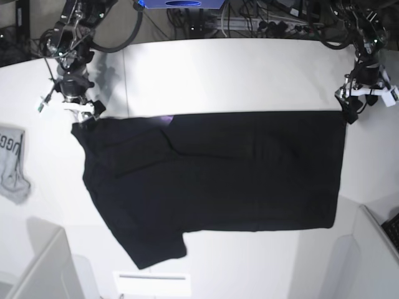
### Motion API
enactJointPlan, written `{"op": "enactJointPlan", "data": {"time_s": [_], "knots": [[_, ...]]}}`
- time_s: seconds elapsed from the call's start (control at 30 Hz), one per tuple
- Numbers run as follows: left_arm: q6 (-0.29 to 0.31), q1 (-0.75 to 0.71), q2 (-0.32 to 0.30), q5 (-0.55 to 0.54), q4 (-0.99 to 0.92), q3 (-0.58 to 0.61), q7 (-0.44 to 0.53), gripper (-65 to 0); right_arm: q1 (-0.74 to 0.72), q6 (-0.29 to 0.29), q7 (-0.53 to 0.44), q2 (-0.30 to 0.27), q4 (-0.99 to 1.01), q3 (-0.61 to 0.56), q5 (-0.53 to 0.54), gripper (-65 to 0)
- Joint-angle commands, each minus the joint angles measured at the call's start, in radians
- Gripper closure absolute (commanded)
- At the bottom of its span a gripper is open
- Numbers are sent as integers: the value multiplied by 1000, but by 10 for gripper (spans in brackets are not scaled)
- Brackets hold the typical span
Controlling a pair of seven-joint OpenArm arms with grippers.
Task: Fold the T-shirt properly
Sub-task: 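Pull the shirt further toward the arms and lower it flat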
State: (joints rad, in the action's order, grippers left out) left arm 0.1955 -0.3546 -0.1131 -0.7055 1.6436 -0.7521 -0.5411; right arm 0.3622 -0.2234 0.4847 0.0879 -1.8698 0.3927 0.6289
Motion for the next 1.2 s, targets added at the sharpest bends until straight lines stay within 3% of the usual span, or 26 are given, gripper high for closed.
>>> {"op": "enactJointPlan", "data": {"time_s": [0.0,0.37,0.6,0.93,1.07,1.17], "knots": [[9,15,-15,-13,-3,-5,20,-550,-13,11,-13,-3,3,2,4,-446],[9,128,-13,-12,-165,-4,19,-550,-107,15,-65,0,177,42,4,-446],[8,157,-18,-12,-239,81,25,-548,-176,19,-65,-1,295,41,1,-446],[6,184,-18,-12,-282,87,20,-546,-217,19,-67,-35,384,41,3,-444],[6,190,-18,-12,-283,87,19,-523,-225,20,-67,-49,410,41,3,-344],[6,191,-18,-12,-283,87,19,-378,-226,20,-67,-49,424,41,3,-210]]}}
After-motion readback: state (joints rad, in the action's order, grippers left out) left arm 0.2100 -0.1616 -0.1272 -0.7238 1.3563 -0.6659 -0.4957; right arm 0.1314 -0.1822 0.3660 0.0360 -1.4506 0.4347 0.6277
